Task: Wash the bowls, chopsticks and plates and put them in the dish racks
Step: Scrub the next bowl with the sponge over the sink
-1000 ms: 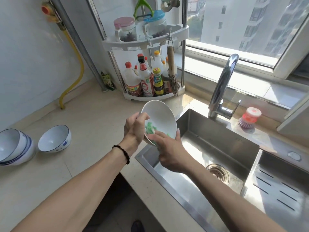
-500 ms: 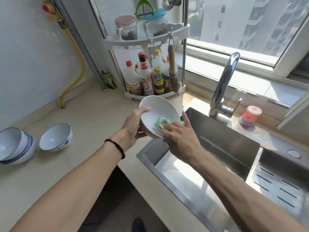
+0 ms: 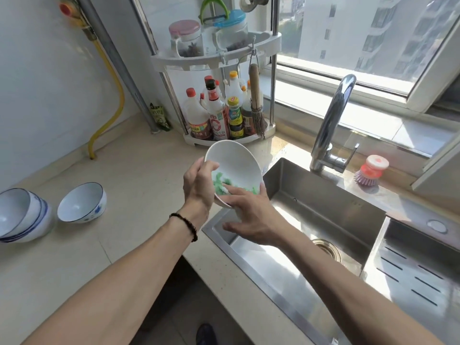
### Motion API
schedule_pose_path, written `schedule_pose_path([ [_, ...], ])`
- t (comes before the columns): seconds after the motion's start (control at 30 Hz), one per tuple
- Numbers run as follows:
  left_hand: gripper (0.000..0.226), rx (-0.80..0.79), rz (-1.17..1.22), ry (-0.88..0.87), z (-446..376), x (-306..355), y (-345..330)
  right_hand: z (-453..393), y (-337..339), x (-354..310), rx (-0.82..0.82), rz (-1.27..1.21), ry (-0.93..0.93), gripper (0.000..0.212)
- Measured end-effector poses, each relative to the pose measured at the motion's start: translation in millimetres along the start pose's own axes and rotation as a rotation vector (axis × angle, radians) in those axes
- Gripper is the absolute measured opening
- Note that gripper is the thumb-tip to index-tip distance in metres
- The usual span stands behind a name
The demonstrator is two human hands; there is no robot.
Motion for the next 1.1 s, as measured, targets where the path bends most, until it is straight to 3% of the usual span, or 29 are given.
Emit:
schedule_pose_path([
  [0.1,0.012,-0.040,-0.029,0.011,0,1,-2,2,10,19,0.000,0.194,-0.055,0.070],
  [0.2,0.014,0.037,-0.030,-0.031,1,5,1,-1,3,-2,0.067,-0.082,-0.060,0.064],
  [0.27,0.018,-0.012,-0.079,-0.050,-3,7,3,1,-5,-10,0.060,-0.222,-0.042,0.059],
  [0.37,0.045,-0.243,-0.249,0.115,-11,7,2,9,2,3,0.054,0.090,0.016,0.055],
  [0.43,0.060,-0.308,-0.309,0.222,-15,5,5,13,7,10,0.103,0.292,0.084,0.049],
  [0.57,0.063,-0.252,0.002,0.195,0,-13,1,2,11,-9,0.304,0.397,0.137,0.030],
  [0.67,0.064,-0.117,0.089,0.060,11,-21,-1,-8,4,-20,0.263,0.176,0.046,0.026],
  [0.73,0.062,-0.054,0.041,0.015,7,-14,6,-6,-12,-14,0.047,0.136,0.007,0.047],
  [0.8,0.048,-0.095,-0.065,0.006,5,-8,9,0,-16,4,-0.128,0.346,-0.010,0.087],
  [0.9,0.022,-0.184,-0.164,0.019,3,-7,5,-4,-18,20,-0.237,0.472,-0.030,0.125],
  [1.0,0.016,-0.204,-0.180,0.049,1,-9,-2,-14,-24,6,-0.213,0.206,-0.011,0.135],
  [1.1,0.054,-0.178,-0.217,0.058,-5,-10,1,-15,-28,-17,-0.170,-0.088,0.087,0.121],
])
Point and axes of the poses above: each hand's wrist, its own z-axis away from the middle knuckle, its own y-axis out of the back of the hand, x = y × z, the point moved 8 cm from there along -z, towards the middle knuckle, and after that the axes turned 7 degrees about y, right-handed, at the moved point
